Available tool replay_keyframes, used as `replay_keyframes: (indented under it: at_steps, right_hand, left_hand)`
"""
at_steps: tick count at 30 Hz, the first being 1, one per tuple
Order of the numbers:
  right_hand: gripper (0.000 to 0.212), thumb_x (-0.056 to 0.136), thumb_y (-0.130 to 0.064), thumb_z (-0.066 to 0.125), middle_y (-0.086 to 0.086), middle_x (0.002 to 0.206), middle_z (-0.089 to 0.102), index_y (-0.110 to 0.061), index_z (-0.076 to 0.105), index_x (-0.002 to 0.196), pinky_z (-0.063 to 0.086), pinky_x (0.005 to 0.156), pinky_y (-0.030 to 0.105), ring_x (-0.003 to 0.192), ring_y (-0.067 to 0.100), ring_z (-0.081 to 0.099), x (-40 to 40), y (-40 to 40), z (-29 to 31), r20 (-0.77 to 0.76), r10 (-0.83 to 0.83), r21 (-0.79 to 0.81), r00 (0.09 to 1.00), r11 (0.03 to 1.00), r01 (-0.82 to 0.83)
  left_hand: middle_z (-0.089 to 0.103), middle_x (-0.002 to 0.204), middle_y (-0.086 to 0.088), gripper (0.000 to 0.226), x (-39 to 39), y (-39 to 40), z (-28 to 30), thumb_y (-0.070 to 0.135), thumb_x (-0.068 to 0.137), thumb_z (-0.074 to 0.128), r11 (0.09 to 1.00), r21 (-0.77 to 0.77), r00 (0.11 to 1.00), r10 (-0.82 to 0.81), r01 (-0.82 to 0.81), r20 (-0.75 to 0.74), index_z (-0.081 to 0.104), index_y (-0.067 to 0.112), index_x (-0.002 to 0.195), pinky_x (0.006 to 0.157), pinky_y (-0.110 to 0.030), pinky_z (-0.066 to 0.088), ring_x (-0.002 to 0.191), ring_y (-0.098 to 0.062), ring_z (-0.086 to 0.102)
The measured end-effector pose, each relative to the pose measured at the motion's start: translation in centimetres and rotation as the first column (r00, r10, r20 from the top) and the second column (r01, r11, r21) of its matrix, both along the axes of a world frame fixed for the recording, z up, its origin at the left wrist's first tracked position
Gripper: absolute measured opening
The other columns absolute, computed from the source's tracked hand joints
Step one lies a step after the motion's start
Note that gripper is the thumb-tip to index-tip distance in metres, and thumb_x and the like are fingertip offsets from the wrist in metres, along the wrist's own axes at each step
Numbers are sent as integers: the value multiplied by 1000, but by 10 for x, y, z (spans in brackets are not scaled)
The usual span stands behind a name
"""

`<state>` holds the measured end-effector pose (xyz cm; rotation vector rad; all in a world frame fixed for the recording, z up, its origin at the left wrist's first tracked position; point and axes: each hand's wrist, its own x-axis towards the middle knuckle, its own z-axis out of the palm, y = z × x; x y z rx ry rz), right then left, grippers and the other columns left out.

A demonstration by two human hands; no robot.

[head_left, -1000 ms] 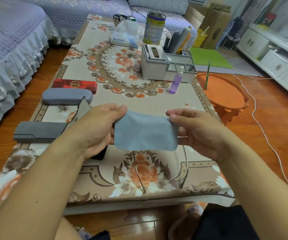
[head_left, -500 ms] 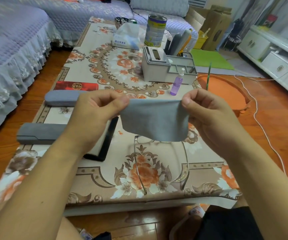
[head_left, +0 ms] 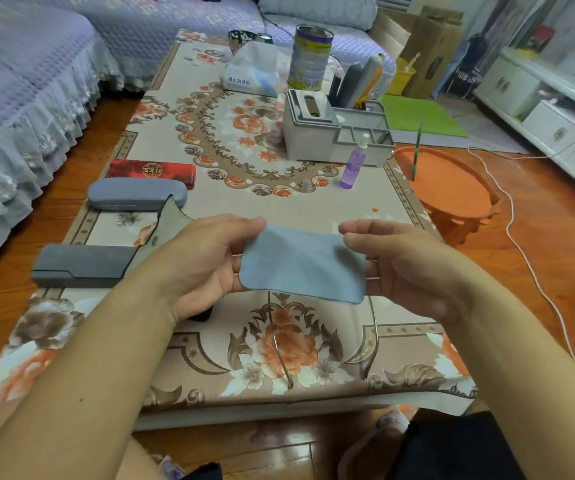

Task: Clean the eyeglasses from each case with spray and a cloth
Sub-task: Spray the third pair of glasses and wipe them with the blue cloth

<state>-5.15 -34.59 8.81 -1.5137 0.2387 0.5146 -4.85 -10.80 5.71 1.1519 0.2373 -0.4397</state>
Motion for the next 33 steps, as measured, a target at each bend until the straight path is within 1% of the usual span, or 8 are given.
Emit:
replay_keyframes:
  at_steps: [3,6,9,12,15,21,28,33]
  right_hand:
    - [58,87,11,62,8,107,74,-13,51,138,61,71,37,89,24,74,0,-4,3,41,37,19,998,999,-38]
    - [85,82,26,58,4,110,77,-22,40,150,57,83,38,102,23,74,-6,-3,7,303,67,-29,951,998,-61]
    - [87,82,22,63,-7,86,78,-33,41,146,54,82,30,90,13,73,-18,-5,11,709,83,-160,701,986,45]
    - [86,80,30,52,-8,102,79,-31,46,141,58,88,33,109,18,72,-24,-6,7,845,64,-146,531,982,115]
    - [70,84,32,49,-2,115,76,-23,65,125,58,93,44,116,22,69,-19,-5,4,828,40,-110,559,990,92]
    - [18,80,-9,68,8,115,76,-24,78,77,58,79,30,117,26,68,-15,-4,7,619,59,-37,783,998,-46]
    - [21,98,11,47,16,89,77,-7,56,92,59,66,28,80,29,75,-18,-3,7,543,134,-46,829,990,-130]
    - [34,92,24,47,2,74,68,-6,61,84,46,58,14,62,7,62,-14,5,4,612,246,-226,752,965,-132]
  left_hand:
    - [75,101,-15,18,-1,2,0,-4,92,60,999,24,998,-35,34,49,61,6,107,74,-43,64,90,-26,75]
    - [77,92,-10,41,-5,5,8,-21,87,53,998,60,979,-41,30,198,56,12,111,65,-32,62,86,-23,74]
    - [78,88,-6,44,-13,6,24,-20,86,57,982,150,861,22,-113,508,53,20,102,65,-26,60,84,-19,75]
    - [78,92,-12,42,-21,2,31,-26,84,54,981,143,797,20,-133,604,48,15,93,58,-18,56,72,-10,75]
    - [77,102,-16,40,-23,1,29,-26,87,50,991,121,826,-15,-65,563,51,14,93,59,-17,56,83,-12,76]
    - [74,113,-19,24,-19,17,24,-6,98,43,999,-13,916,-35,43,399,57,14,100,78,-36,59,112,-31,70]
    - [73,112,-23,29,-26,22,23,-4,101,38,997,-51,949,-47,66,311,62,9,107,79,-33,62,111,-31,71]
    - [75,107,-10,55,-30,31,15,-10,101,34,977,213,927,-96,18,363,78,16,79,88,-38,61,110,-29,70]
